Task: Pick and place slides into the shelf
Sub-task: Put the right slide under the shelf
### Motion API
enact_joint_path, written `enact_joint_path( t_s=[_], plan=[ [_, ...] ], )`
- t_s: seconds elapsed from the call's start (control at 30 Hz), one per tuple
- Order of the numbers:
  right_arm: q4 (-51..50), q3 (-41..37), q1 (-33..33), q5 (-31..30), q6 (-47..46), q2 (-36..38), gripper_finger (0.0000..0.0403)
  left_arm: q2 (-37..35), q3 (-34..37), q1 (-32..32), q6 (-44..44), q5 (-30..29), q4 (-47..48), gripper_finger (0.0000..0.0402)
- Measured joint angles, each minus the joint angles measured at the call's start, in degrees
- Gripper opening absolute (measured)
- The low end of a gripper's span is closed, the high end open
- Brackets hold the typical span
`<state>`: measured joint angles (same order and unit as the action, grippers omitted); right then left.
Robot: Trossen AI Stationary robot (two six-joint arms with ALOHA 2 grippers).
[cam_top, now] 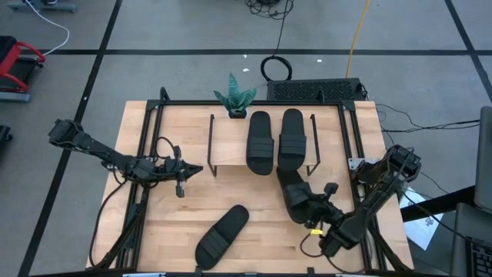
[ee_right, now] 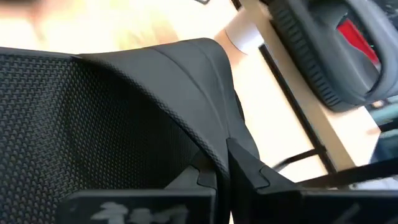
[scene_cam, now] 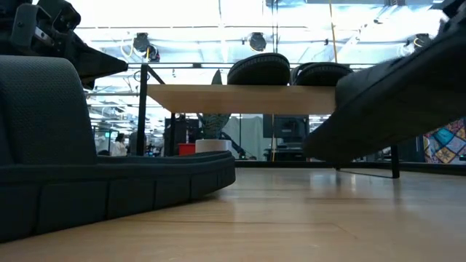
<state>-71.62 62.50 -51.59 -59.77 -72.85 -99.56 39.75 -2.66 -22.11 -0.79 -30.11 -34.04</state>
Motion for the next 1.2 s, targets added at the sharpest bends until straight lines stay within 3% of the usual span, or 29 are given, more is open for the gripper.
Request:
enact_joint_path(
  t_s=[0.3, 0.67, 1.2],
  plan=[
    [-0.65, -0.04, 7.08, -0.59, -2.59, -7.07, 0.0001, -0.01, 0.02, 0.00, 0.25, 0.00, 0.22, 0.0019],
    [-1.30, -0.07, 13.87, -2.64, -5.72, -9.26, 0.0001, -0.01, 0.02, 0.00, 0.26, 0.00, 1.44, 0.0019],
    [5.17, -3.24, 17.02, -1.77, -2.30, -12.24, 0.0005, 0.00, 0.02, 0.00, 0.30, 0.00, 1.75, 0.0019]
  ],
)
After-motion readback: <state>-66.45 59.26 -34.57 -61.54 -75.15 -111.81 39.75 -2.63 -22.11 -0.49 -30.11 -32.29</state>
